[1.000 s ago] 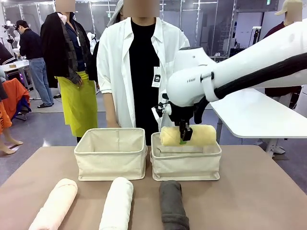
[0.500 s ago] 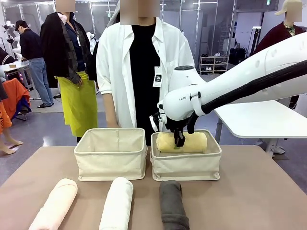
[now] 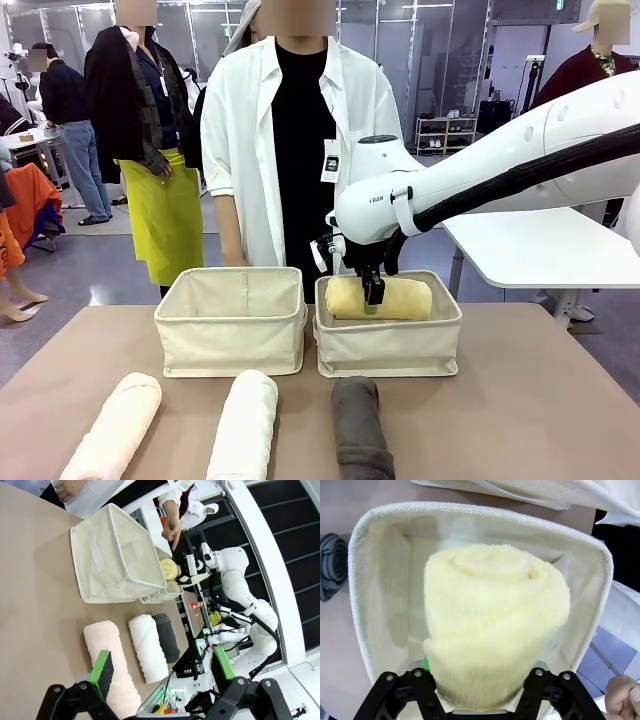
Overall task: Divide the towels into two baskets.
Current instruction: Pick up one hotel-folded towel and place it in the Fabric basket indicated by the person, then pick up one hotel-folded towel from the bottom of the table and place it in the Fabric basket indicated by the person.
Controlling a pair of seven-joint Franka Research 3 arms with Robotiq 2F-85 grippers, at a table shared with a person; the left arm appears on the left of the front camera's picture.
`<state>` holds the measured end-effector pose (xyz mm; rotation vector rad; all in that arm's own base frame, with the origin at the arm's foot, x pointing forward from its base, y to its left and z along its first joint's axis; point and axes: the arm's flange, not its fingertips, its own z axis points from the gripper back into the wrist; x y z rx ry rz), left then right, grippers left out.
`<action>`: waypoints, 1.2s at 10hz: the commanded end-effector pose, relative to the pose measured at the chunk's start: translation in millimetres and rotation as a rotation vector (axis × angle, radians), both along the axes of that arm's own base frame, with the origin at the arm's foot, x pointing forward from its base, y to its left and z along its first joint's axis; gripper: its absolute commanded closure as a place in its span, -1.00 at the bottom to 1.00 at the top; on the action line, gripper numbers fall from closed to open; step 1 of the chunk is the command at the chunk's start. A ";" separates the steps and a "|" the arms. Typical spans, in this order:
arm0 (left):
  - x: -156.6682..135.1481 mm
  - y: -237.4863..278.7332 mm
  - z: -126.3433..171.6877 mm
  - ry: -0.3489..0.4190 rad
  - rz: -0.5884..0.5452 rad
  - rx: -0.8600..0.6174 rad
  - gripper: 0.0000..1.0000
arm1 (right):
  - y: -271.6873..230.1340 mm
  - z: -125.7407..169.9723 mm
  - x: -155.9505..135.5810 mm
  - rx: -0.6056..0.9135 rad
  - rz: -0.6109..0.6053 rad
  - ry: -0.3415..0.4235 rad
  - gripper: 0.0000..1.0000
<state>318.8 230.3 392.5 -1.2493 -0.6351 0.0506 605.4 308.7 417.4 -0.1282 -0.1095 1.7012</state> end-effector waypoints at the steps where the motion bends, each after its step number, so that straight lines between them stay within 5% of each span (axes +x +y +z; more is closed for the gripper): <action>1: -3.3 1.9 1.0 -0.008 -0.004 -0.008 -1.00 | -1.3 7.4 -7.1 -0.019 -0.028 -0.002 -0.65; 2: -3.3 1.9 1.0 -0.008 -0.004 -0.008 -1.00 | -2.4 8.3 -9.5 -0.017 -0.034 -0.003 -1.00; 12: -3.3 1.9 1.0 -0.008 -0.004 -0.008 -1.00 | -0.6 7.7 -2.8 -0.004 -0.009 0.002 -1.00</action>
